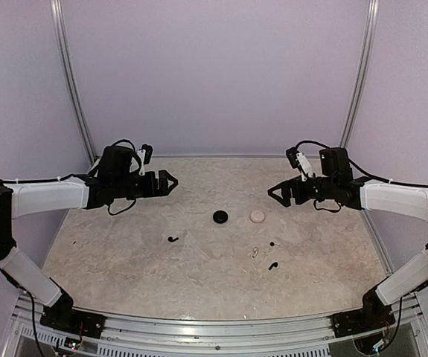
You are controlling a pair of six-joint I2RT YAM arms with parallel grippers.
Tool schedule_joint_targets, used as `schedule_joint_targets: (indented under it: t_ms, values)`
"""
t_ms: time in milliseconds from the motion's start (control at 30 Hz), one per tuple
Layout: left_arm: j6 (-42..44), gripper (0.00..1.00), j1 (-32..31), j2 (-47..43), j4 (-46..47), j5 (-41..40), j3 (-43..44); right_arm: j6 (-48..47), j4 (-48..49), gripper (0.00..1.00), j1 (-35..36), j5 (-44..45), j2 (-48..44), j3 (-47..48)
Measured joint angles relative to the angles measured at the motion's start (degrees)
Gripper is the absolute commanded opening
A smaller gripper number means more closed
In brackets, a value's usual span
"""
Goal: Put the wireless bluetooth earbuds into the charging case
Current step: Pick up the charging case from the center of the board.
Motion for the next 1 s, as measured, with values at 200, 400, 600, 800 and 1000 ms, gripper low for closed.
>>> schedule_joint_targets:
  t_ms: [200, 400, 600, 800, 1000]
  values:
    - [0.3, 0.99, -1.6, -0.6, 2.3, 2.2, -1.1, -6.1, -3.3, 0.99, 3.3, -1.8, 6.4, 5.9]
    - [-0.7, 0.99, 0.2, -3.0, 7.0, 7.6, -5.8, -11.6, -6.2, 0.98, 8.3, -3.3, 18.1, 15.0]
    - [-1.6, 0.99, 2.1, -6.5, 10.4, 10.2, -9.5, -16.2, -9.8, 0.94, 11.8, -3.8, 26.8, 22.0]
    - [-2.6, 0.99, 3.1, -9.7, 14.2, 11.5, -13.0, -19.6, -12.8, 0.90, 13.6, -3.3, 33.9, 28.7]
    - [-2.7, 0.99, 3.5, -11.8, 16.3, 12.3, -15.7, -22.4, -15.6, 0.84, 14.8, -1.1, 39.9, 34.8]
